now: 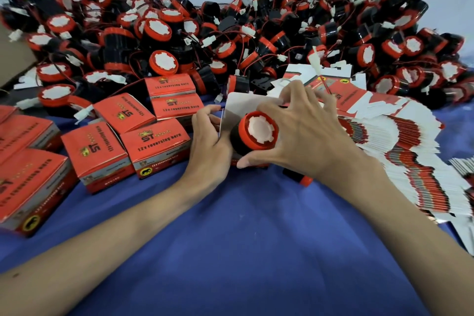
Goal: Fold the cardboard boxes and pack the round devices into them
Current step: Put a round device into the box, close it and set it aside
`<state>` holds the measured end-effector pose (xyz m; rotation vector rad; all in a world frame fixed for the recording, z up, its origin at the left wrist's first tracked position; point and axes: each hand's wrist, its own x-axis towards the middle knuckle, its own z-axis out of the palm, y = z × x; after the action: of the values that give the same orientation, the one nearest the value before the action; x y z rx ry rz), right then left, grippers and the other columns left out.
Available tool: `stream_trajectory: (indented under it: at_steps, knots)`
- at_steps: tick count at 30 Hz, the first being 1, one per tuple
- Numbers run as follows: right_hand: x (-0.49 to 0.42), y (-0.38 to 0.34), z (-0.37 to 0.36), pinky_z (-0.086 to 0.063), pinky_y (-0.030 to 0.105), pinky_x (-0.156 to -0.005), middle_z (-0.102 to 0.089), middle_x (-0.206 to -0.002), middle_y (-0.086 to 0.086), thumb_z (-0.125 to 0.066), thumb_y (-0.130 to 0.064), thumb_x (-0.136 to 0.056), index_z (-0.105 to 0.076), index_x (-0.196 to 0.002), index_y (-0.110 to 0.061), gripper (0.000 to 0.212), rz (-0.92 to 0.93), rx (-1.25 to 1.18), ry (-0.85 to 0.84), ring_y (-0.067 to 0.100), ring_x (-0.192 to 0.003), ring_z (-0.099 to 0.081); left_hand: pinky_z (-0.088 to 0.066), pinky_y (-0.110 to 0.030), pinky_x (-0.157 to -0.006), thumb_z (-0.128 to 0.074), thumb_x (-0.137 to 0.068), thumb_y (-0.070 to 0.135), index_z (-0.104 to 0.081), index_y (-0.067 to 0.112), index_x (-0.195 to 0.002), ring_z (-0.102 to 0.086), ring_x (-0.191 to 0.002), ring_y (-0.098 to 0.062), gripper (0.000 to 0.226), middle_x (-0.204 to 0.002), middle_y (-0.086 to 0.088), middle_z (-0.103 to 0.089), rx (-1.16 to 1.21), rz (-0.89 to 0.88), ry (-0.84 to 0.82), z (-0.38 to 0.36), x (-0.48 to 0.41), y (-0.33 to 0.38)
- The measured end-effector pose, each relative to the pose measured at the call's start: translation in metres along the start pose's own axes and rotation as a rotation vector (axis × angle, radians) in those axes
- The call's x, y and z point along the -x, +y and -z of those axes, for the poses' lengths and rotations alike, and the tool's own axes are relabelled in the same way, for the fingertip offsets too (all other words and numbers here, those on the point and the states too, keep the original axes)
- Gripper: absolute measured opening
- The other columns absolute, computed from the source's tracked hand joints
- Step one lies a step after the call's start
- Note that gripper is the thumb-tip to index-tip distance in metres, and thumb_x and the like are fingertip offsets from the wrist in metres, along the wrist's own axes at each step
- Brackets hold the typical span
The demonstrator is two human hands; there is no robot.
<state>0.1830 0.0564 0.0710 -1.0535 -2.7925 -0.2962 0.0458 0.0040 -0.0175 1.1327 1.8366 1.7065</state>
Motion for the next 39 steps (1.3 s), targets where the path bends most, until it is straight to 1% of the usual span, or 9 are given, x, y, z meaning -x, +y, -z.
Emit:
stream_trajectory:
  at_steps: [3, 7, 12, 17, 20, 23, 27, 34, 39]
  knots:
    - [0.000, 0.005, 0.001, -0.044, 0.041, -0.093, -0.032, -0.124, 0.008, -0.038, -0.093, -0.043, -0.050, -0.127, -0.028, 0.107, -0.044, -0.198, -0.113, 0.029, -0.113, -0.046, -0.048, -0.045, -0.096, -0.050, -0.098, 0.020, -0.038, 0.026, -0.121, -0.051, -0.113, -0.016, 0.027, -0.125, -0.002, -0.045, 0.000, 0.005, 0.011, -0.001, -0.001, -0.002]
    - [0.001, 0.013, 0.006, -0.040, 0.044, -0.096, -0.044, -0.133, 0.005, -0.026, -0.097, -0.037, -0.033, -0.141, -0.042, 0.118, -0.074, -0.194, -0.244, 0.030, -0.123, -0.047, -0.049, -0.047, -0.094, -0.047, -0.098, 0.015, -0.038, 0.022, -0.125, -0.051, -0.113, -0.019, 0.029, -0.125, -0.004, -0.044, -0.012, 0.003, 0.015, -0.001, -0.002, -0.002]
    - [0.007, -0.006, 0.005, -0.035, 0.035, -0.069, -0.037, -0.129, 0.001, -0.031, -0.095, -0.041, -0.045, -0.131, -0.033, 0.110, -0.062, 0.023, -0.072, 0.024, -0.117, -0.046, -0.048, -0.041, -0.091, -0.045, -0.096, 0.023, -0.038, 0.021, -0.124, -0.051, -0.106, -0.014, 0.029, -0.123, -0.004, -0.044, -0.059, -0.045, 0.035, -0.002, 0.001, -0.003]
    - [0.011, -0.024, 0.012, -0.032, 0.030, -0.059, -0.046, -0.120, -0.001, -0.011, -0.090, -0.052, -0.059, -0.116, -0.019, 0.107, -0.051, 0.158, 0.059, 0.021, -0.110, -0.046, -0.048, -0.031, -0.082, -0.050, -0.090, 0.034, -0.036, 0.020, -0.122, -0.051, -0.100, -0.013, 0.037, -0.120, -0.006, -0.044, -0.137, -0.091, 0.030, -0.001, 0.002, -0.002]
    - [0.010, -0.028, 0.009, -0.043, 0.032, -0.073, -0.051, -0.121, -0.002, -0.020, -0.085, -0.061, -0.059, -0.117, -0.016, 0.096, 0.019, 0.112, -0.006, 0.019, -0.113, -0.047, -0.047, -0.033, -0.085, -0.054, -0.096, 0.018, -0.037, 0.017, -0.125, -0.050, -0.101, -0.015, 0.034, -0.120, -0.008, -0.044, -0.141, -0.109, 0.010, 0.000, 0.002, -0.001]
    - [0.002, -0.020, 0.007, -0.036, 0.028, -0.096, -0.052, -0.127, 0.001, -0.051, -0.072, -0.074, -0.059, -0.122, -0.011, 0.078, 0.150, -0.011, -0.055, 0.020, -0.116, -0.047, -0.047, -0.036, -0.088, -0.052, -0.098, 0.021, -0.038, 0.017, -0.127, -0.051, -0.103, -0.016, 0.032, -0.119, -0.007, -0.046, -0.113, -0.090, -0.006, 0.000, 0.002, 0.001]
    - [-0.012, 0.001, 0.011, -0.039, 0.027, -0.099, -0.049, -0.124, 0.005, -0.084, -0.041, -0.066, -0.064, -0.120, -0.005, 0.068, 0.366, -0.258, -0.072, 0.018, -0.110, -0.051, -0.045, -0.044, -0.093, -0.048, -0.095, 0.007, -0.049, 0.014, -0.114, -0.052, -0.106, -0.019, 0.021, -0.114, -0.006, -0.051, -0.089, -0.069, -0.024, -0.001, 0.001, 0.003]
    - [-0.019, 0.015, -0.010, -0.028, 0.010, -0.107, -0.045, -0.131, -0.019, -0.080, -0.017, -0.076, -0.057, -0.133, -0.013, 0.062, 0.401, -0.474, 0.004, 0.008, -0.129, -0.044, -0.042, -0.038, -0.093, -0.042, -0.084, -0.008, -0.055, 0.013, -0.097, -0.045, -0.098, -0.015, 0.028, -0.100, -0.003, -0.047, -0.097, -0.097, -0.053, 0.000, -0.004, 0.001]
    - [-0.023, 0.017, -0.018, -0.024, 0.004, -0.100, -0.045, -0.140, 0.002, -0.074, -0.007, -0.082, -0.046, -0.141, -0.009, 0.065, 0.326, -0.443, 0.048, 0.014, -0.126, -0.043, -0.042, -0.040, -0.095, -0.043, -0.081, -0.008, -0.049, 0.023, -0.093, -0.045, -0.100, -0.017, 0.034, -0.102, -0.003, -0.046, -0.090, -0.075, -0.062, 0.000, -0.004, 0.002]
